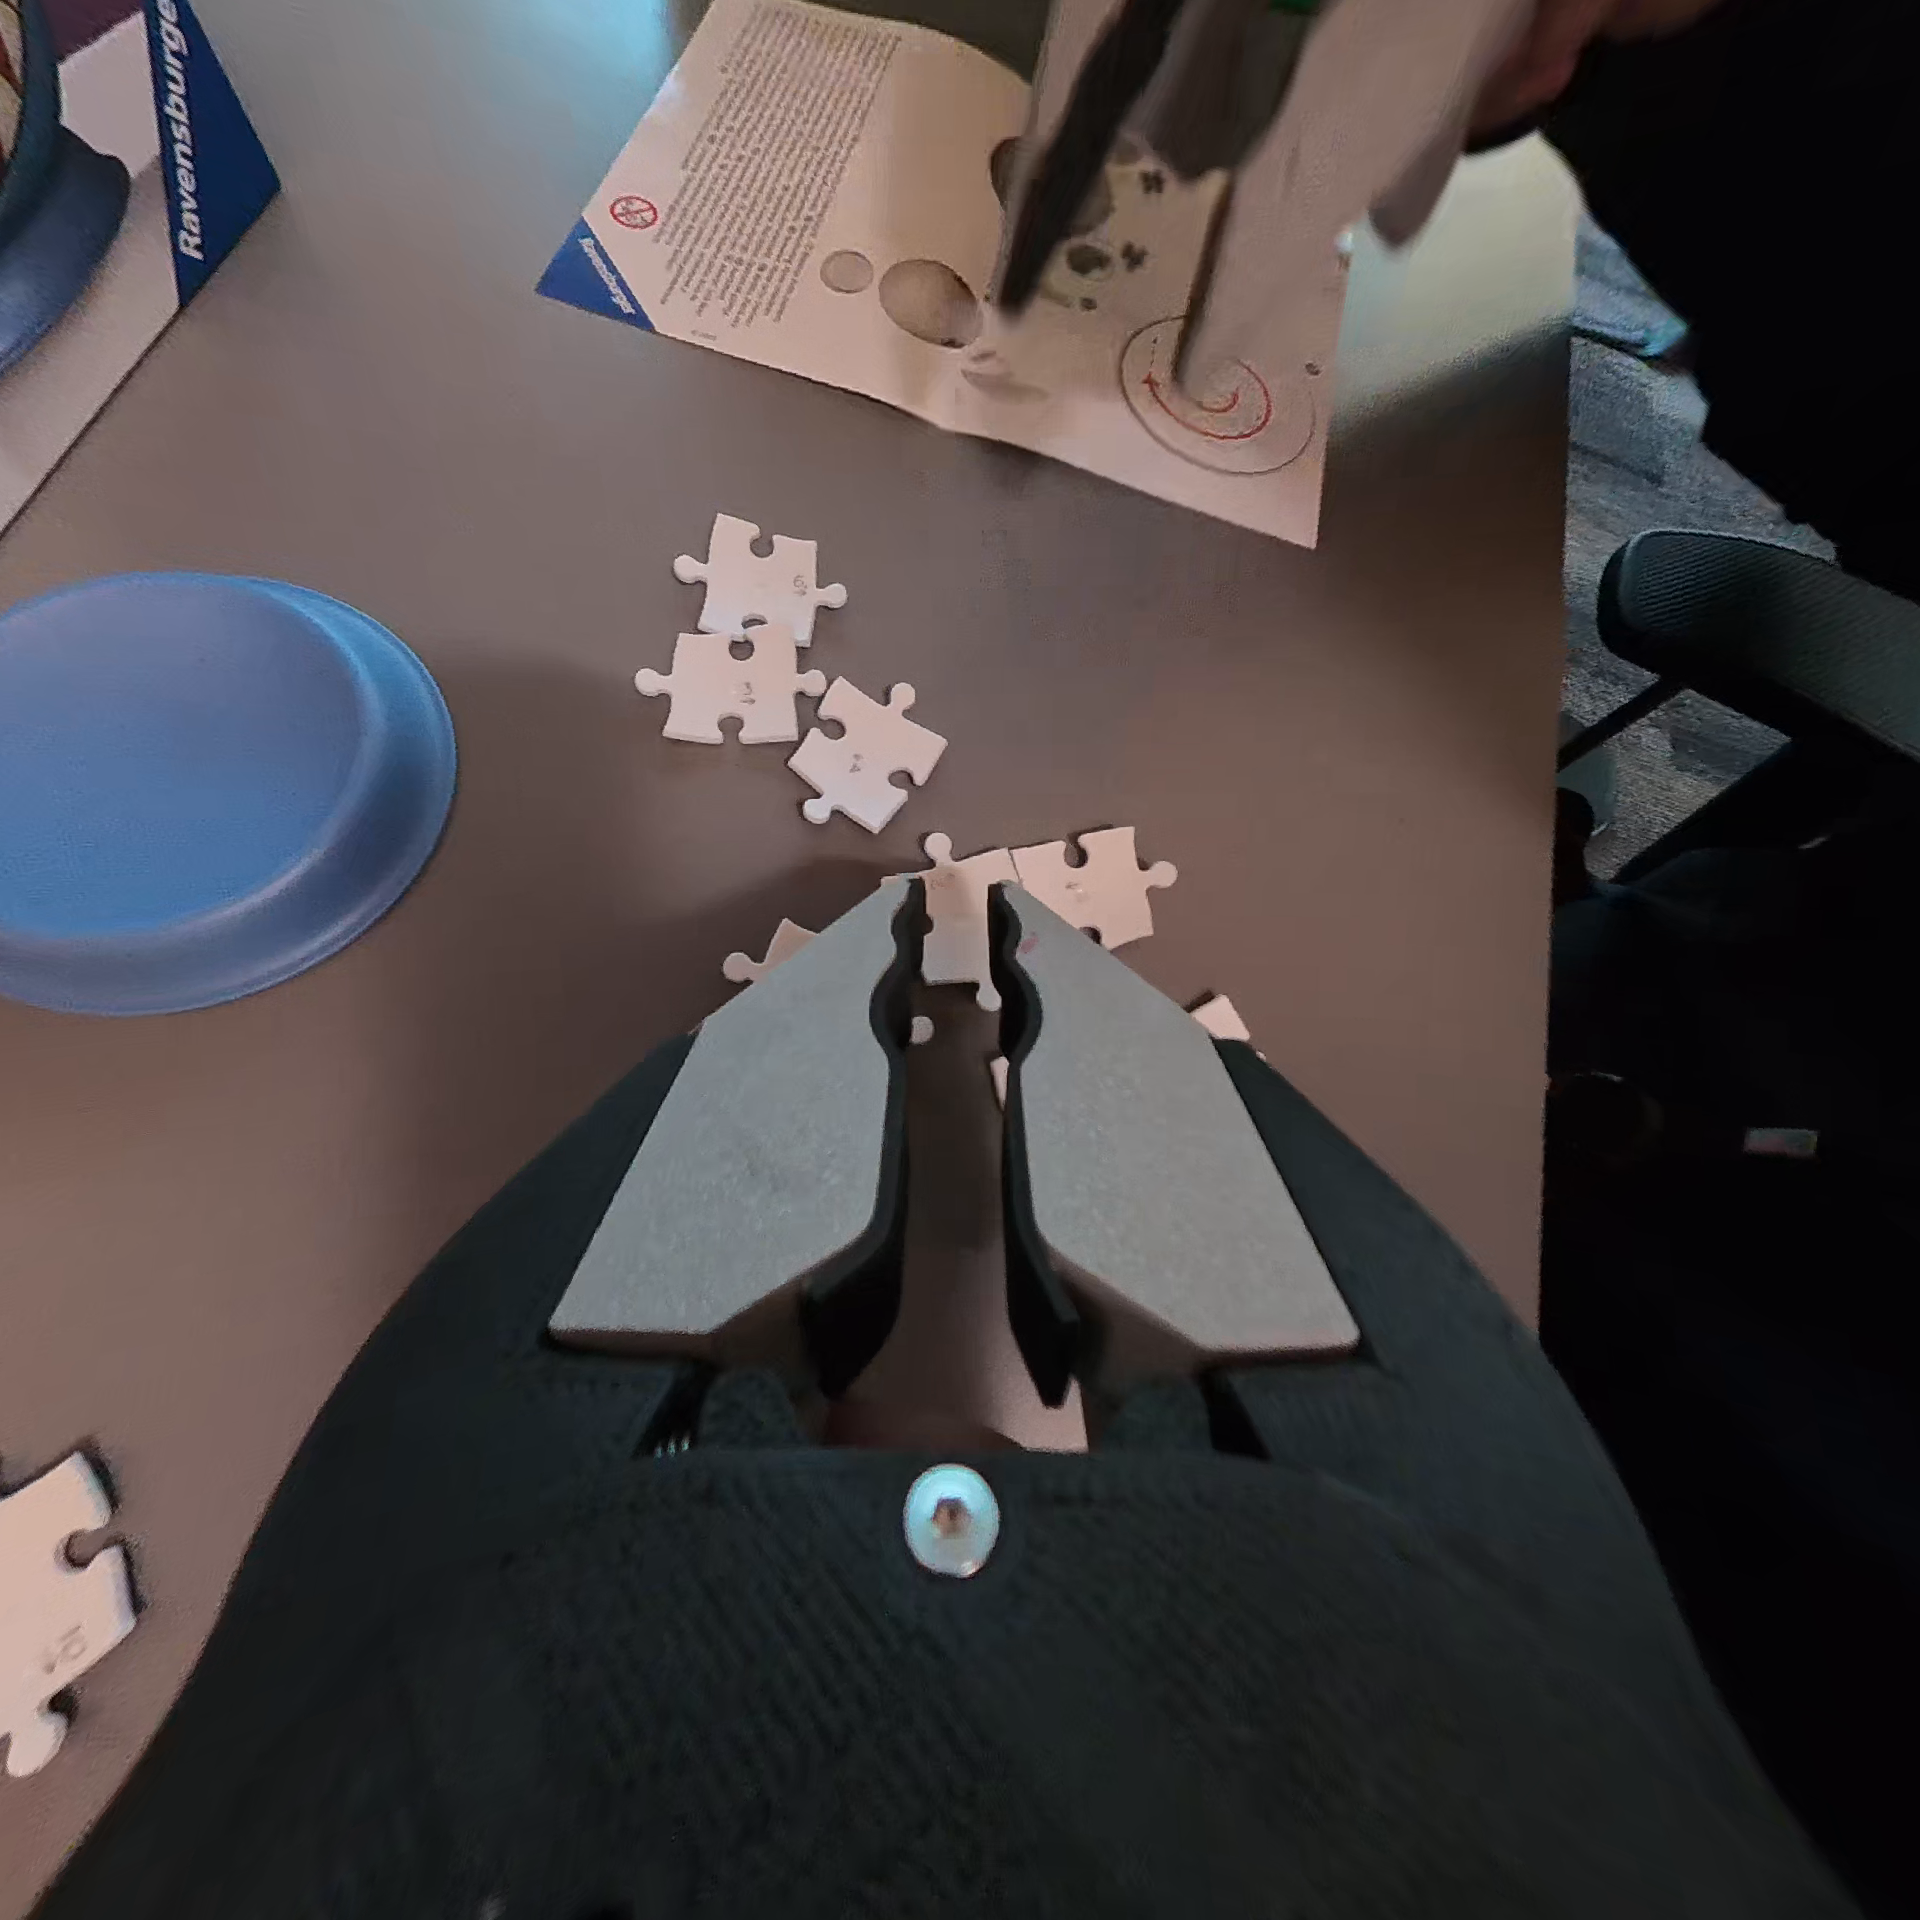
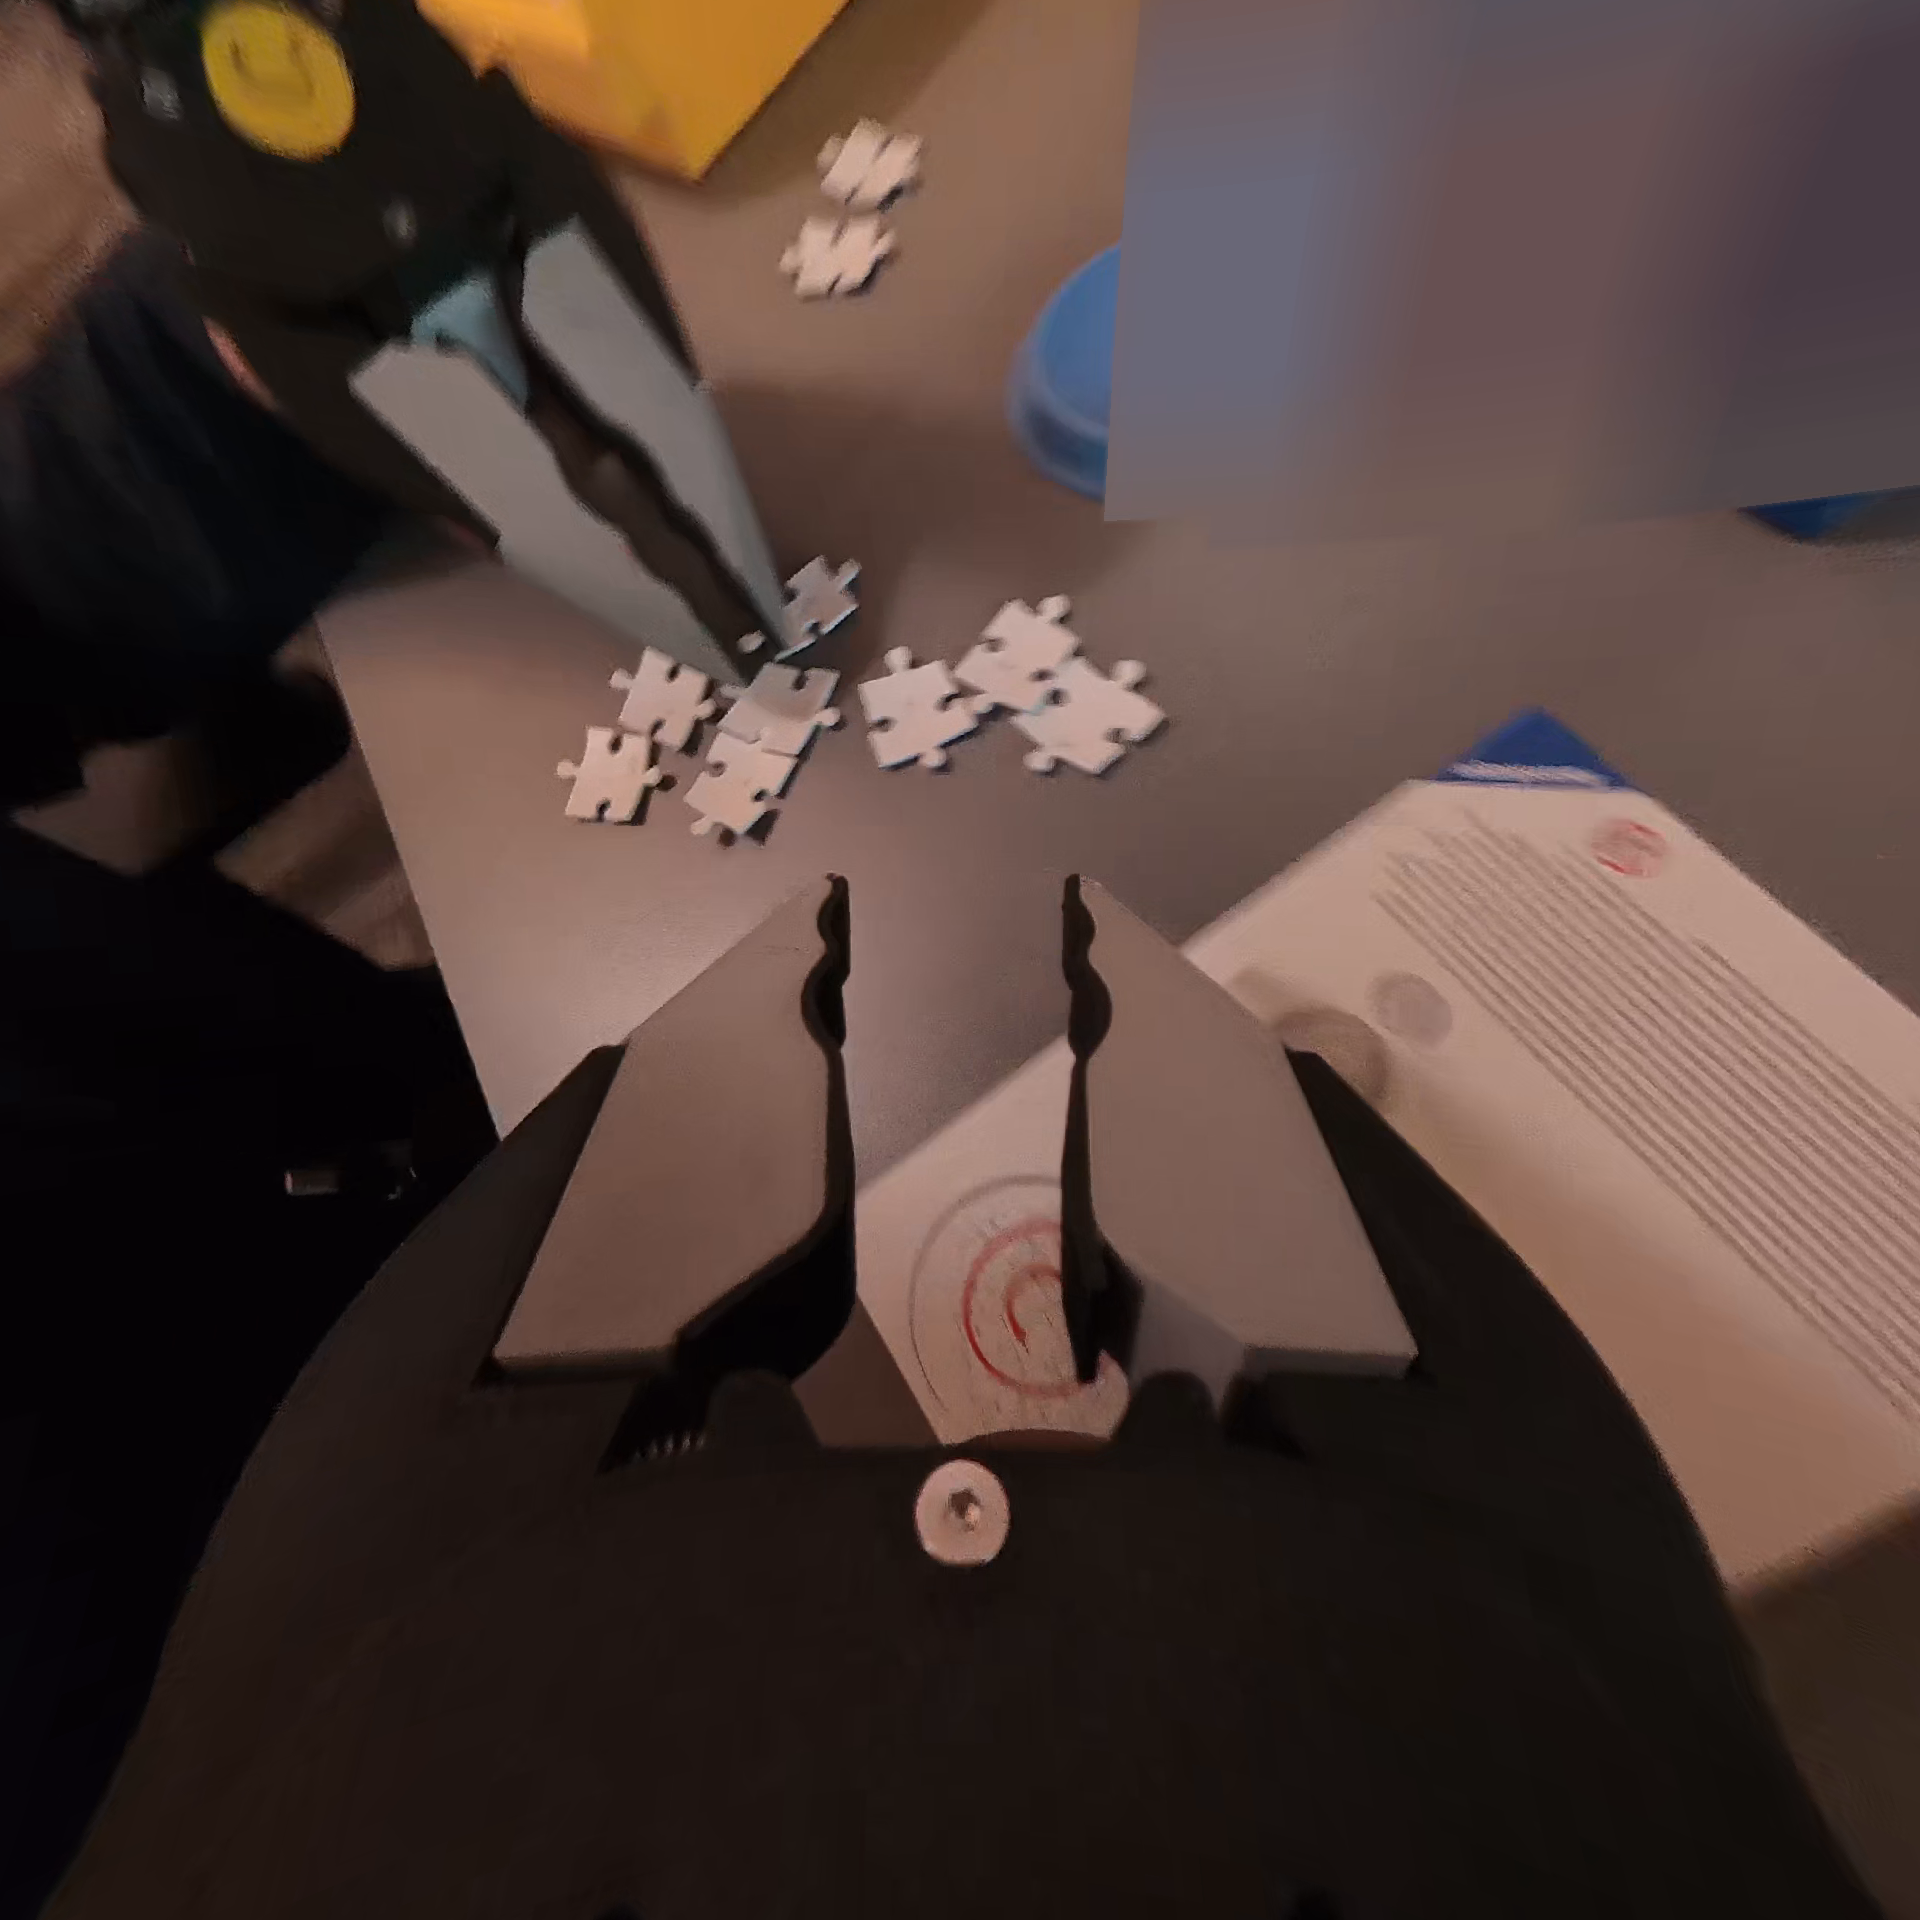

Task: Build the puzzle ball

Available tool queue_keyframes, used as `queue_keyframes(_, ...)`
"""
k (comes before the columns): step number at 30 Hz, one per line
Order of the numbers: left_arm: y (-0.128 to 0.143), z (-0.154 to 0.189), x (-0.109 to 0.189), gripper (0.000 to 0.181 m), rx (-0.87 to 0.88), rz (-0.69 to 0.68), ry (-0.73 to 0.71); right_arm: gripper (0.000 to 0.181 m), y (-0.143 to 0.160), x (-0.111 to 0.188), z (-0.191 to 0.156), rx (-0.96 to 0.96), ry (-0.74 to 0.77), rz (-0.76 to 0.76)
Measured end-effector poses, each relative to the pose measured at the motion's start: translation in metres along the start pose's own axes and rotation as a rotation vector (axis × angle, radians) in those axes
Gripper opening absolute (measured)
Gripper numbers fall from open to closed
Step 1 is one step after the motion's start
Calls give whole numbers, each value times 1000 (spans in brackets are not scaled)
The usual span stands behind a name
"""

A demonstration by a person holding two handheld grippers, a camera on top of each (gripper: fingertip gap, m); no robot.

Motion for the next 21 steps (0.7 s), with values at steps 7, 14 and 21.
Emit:
queue_keyframes(7, -3, 4, 1, 10, -33, 6, -18, 44, 69, 45, 35, -228, 114, -46)
queue_keyframes(14, -49, 11, -11, 10, -90, 71, -61, 47, 107, 48, 42, -334, 216, -102)
queue_keyframes(21, -131, 7, -79, 1, -384, -67, -223, 31, 117, 51, 39, -259, 278, -193)
Point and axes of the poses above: each gripper's, where its closed fingertips meet, x back along the fingers, y out of its underside, z = x × y across the jaws, the point moved 3 cm from there along x, back along the fingers, and after that the axes turned 8 degrees about -z, right-handed, at the moved point
